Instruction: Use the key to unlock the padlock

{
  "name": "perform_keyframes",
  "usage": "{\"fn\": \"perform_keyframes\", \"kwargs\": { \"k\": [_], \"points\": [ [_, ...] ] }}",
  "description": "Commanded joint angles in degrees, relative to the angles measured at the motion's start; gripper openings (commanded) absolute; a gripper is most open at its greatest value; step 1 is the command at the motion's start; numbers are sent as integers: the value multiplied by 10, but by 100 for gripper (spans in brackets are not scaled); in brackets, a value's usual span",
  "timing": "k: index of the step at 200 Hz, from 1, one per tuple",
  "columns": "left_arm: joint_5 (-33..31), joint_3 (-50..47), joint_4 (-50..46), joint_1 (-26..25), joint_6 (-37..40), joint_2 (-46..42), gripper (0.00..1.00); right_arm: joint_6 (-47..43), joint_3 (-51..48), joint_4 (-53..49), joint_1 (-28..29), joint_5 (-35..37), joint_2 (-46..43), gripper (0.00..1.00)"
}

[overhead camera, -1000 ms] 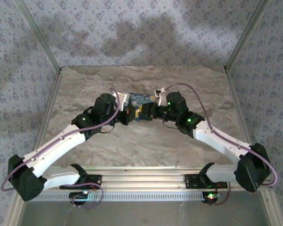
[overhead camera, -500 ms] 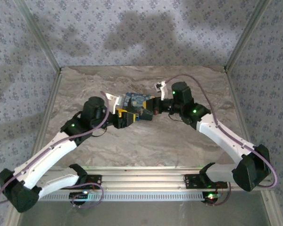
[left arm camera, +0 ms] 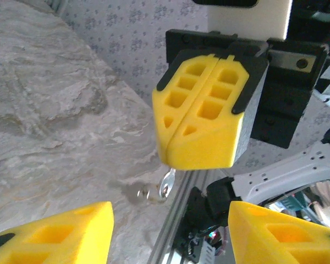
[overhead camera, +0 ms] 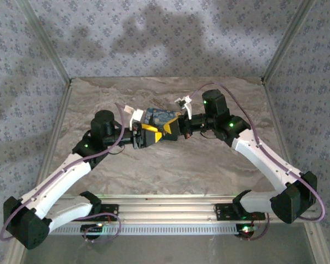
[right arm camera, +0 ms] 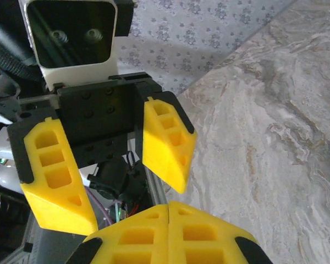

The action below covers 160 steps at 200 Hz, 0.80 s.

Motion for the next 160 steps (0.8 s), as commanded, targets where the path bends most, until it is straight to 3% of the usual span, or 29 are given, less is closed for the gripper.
{"fn": "perform_keyframes", "kwargs": {
  "k": [1, 47, 80, 131, 148, 160],
  "points": [
    [27, -6, 56, 1, -20, 10, 55, -8, 16, 1, -1, -27, -3, 0],
    [27, -14, 87, -1, -37, 27, 50, 6, 12, 19, -1, -29, -3, 0],
    [32, -10, 89, -2, -39, 38, 38, 7, 12, 20, -1, -20, -3, 0],
    [48, -1, 89, -7, -41, 55, 35, 16, 12, 31, 0, -13, 1, 0],
    [55, 3, 89, -8, -40, 61, 24, 19, 12, 34, 0, -13, 2, 0],
    [56, 5, 89, -8, -39, 62, 7, 21, 12, 37, 0, -11, 1, 0]
  ]
}}
